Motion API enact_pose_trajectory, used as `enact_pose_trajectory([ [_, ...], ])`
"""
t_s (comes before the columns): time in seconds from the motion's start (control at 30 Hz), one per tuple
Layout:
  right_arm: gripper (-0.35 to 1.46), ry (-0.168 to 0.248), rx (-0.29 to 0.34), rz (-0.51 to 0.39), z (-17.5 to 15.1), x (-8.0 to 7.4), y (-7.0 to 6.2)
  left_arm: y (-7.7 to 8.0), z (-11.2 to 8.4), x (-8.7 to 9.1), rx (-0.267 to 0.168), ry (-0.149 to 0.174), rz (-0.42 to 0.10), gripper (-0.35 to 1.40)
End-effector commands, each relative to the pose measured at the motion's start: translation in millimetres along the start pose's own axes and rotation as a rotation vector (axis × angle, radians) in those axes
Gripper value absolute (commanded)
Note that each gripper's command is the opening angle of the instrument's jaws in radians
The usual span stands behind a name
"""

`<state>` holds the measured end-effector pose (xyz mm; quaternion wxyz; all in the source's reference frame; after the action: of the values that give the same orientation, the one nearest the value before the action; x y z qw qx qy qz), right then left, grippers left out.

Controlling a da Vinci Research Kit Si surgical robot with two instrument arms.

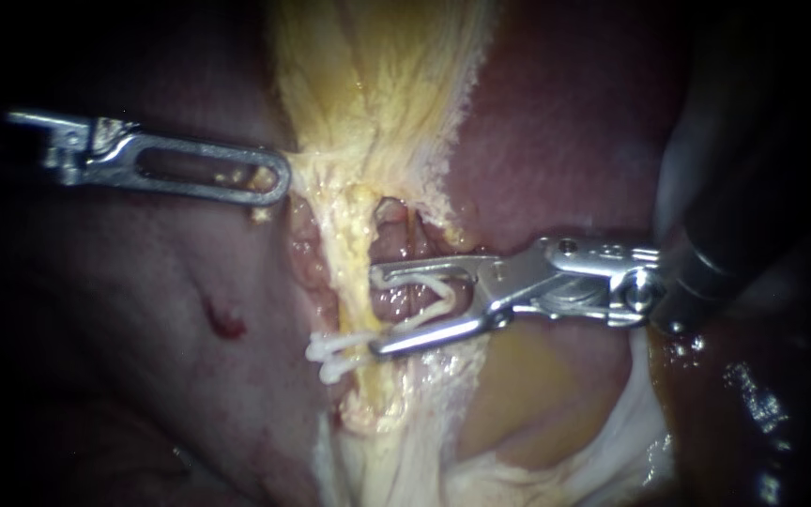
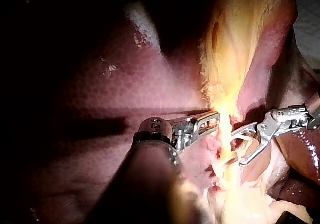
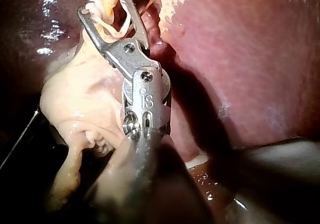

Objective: Clipping third clip left tube

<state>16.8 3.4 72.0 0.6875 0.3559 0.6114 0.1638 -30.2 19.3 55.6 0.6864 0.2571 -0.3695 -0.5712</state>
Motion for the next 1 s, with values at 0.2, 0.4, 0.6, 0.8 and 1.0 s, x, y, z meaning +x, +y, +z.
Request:
enact_pose_trajectory([
  [0.2,0.50,0.046,0.057,0.004,2.2,0.7,-0.2,0.0,0.1,0.0,0.000,0.000,0.000,-0.35],
  [0.4,0.50,0.092,0.128,0.045,4.2,1.4,-0.6,0.0,0.3,-0.1,0.000,0.000,0.000,-0.35],
  [0.6,0.50,0.118,0.172,0.059,5.9,1.3,-0.6,0.0,0.4,-0.1,-0.001,-0.001,0.000,-0.35],
  [0.8,0.50,0.132,0.191,0.064,7.5,0.4,-0.2,0.0,0.5,-0.1,-0.001,-0.001,-0.001,-0.35],
  [1.0,0.50,0.147,0.194,0.073,7.8,0.4,0.0,0.0,0.5,-0.1,-0.001,-0.001,-0.001,-0.35],
])
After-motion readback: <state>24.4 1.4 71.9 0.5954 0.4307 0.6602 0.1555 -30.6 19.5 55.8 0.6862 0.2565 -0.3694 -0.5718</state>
